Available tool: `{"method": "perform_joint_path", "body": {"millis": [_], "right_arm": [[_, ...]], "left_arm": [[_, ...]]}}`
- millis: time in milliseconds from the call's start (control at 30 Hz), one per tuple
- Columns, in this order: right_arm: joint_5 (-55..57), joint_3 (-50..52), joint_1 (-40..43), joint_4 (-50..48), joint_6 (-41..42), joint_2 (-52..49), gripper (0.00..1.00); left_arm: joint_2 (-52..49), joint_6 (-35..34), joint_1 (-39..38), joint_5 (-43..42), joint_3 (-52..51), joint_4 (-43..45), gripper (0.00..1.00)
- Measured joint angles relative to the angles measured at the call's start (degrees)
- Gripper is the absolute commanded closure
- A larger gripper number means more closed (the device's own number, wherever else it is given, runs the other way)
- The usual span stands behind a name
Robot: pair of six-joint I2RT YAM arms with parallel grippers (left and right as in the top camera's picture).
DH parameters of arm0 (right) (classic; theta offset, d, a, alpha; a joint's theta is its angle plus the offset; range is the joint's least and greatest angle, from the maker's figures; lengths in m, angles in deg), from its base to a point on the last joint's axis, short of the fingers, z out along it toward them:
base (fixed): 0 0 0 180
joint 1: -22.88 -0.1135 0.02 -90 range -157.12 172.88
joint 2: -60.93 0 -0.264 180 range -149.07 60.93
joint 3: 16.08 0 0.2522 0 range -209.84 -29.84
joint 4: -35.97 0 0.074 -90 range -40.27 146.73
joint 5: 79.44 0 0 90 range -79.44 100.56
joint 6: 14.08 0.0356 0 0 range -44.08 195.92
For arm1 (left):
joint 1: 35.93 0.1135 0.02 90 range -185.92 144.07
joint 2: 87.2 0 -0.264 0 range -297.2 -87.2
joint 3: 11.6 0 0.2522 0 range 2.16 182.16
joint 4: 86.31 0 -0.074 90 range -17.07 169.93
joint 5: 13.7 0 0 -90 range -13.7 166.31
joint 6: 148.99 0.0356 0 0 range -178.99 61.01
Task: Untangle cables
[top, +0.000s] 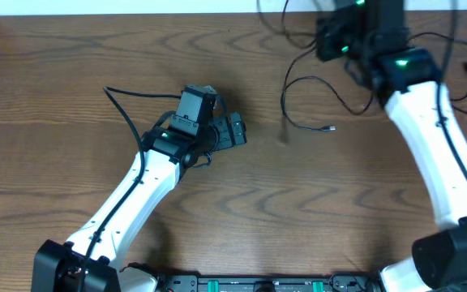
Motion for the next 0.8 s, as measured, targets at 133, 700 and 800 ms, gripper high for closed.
{"method": "perform_joint_path", "body": {"millis": [133,700,800], "right_arm": [[1.2,0.0,1.9,3.1,-0.3,-1.3,0.99],[7.2,2.3,5.0,9.9,-0.4,-24.5,0.44],[7.8,2.5,5.0,9.7,-0.4,-24.7,0.04]], "left_arm": [[0.0,0.0,0.0,0.0,0.0,0.0,0.01],[0.0,0.0,0.0,0.0,0.0,0.0,0.01],[0.0,0.0,0.0,0.0,0.0,0.0,0.01]]}}
